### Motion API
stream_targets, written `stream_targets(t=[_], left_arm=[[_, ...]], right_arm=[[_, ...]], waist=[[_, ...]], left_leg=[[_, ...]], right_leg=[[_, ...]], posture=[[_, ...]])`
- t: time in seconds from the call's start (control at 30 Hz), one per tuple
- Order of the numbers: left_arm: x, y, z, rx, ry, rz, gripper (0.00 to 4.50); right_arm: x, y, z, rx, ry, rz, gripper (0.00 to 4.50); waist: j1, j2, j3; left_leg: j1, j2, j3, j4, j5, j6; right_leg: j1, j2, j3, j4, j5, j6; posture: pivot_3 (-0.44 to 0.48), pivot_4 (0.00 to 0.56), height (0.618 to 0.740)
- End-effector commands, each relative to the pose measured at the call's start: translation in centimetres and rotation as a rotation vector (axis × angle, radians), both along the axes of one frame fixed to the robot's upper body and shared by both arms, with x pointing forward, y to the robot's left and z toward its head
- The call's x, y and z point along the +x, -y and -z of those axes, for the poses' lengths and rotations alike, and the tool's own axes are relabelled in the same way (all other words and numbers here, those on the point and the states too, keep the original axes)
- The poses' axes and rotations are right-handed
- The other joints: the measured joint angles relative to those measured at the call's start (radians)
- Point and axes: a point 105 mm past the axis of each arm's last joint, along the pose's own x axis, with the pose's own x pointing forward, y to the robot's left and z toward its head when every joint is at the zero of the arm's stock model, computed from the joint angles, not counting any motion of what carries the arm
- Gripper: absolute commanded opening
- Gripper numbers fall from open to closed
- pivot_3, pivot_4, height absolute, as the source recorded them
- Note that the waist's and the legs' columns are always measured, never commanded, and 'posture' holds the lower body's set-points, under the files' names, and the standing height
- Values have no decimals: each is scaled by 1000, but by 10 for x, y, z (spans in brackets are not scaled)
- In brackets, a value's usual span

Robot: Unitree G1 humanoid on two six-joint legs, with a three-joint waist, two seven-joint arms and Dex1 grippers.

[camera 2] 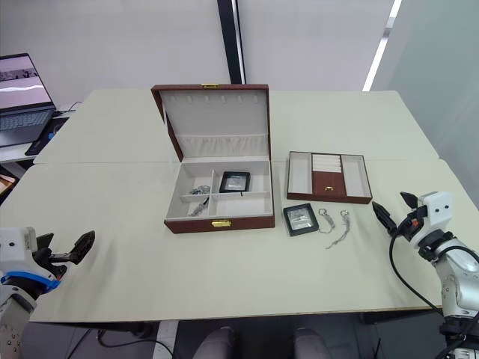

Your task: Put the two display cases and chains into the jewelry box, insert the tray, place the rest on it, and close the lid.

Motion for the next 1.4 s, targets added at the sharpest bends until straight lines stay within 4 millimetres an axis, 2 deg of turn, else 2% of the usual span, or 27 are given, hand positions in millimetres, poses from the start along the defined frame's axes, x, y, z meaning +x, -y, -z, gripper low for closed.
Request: stream_targets(t=[0.03,0.2,0.4,0.53,0.67,0.93,1.1,1.27,1.4], left_arm=[[2,4,-10,36,37,6,4489],[4,9,-12,38,49,18,4489],[8,33,-20,80,47,173,4489],[13,61,-35,133,70,364,4489],[16,89,-38,165,65,557,4489],[-4,156,-26,185,13,974,4489],[-22,191,-15,236,40,1225,4489],[-20,206,-18,257,145,1301,4489],[-34,212,-9,276,154,1384,4489]], right_arm=[[-1,4,-15,-10,61,11,4500],[-2,3,-15,-14,59,5,4500],[-5,-14,-21,-57,47,-115,4500],[-14,-35,-21,-102,-24,-290,4500],[-20,-52,-25,-196,-105,-470,4500],[-30,-84,-23,-382,-235,-799,4500],[-20,-114,-19,-463,-291,-948,4500],[-7,-146,-19,-505,-273,-1055,4500],[-8,-155,-9,-553,-297,-1122,4500]], waist=[[0,0,0],[0,0,0],[0,0,0],[0,0,0],[0,0,0],[-2,1,0],[-3,1,0],[-1,1,0],[2,1,0]], left_leg=[[0,0,0,0,0,0],[0,0,0,0,0,0],[0,0,0,0,0,0],[0,0,0,0,0,0],[1,0,0,0,0,0],[1,0,0,0,0,0],[1,0,0,0,0,0],[1,0,-1,0,0,0],[0,0,-1,0,0,0]], right_leg=[[0,0,0,0,0,0],[0,0,0,0,0,0],[0,0,0,0,0,0],[1,0,0,0,0,0],[1,0,0,0,0,0],[1,1,0,-1,0,0],[1,1,0,-1,0,-1],[1,1,-1,-1,1,-1],[1,0,-1,-3,1,-1]], posture=[[0,150,740],[0,150,740],[0,150,740],[0,150,740],[0,150,740],[0,150,740],[0,150,740],[0,150,740],[0,150,740]])
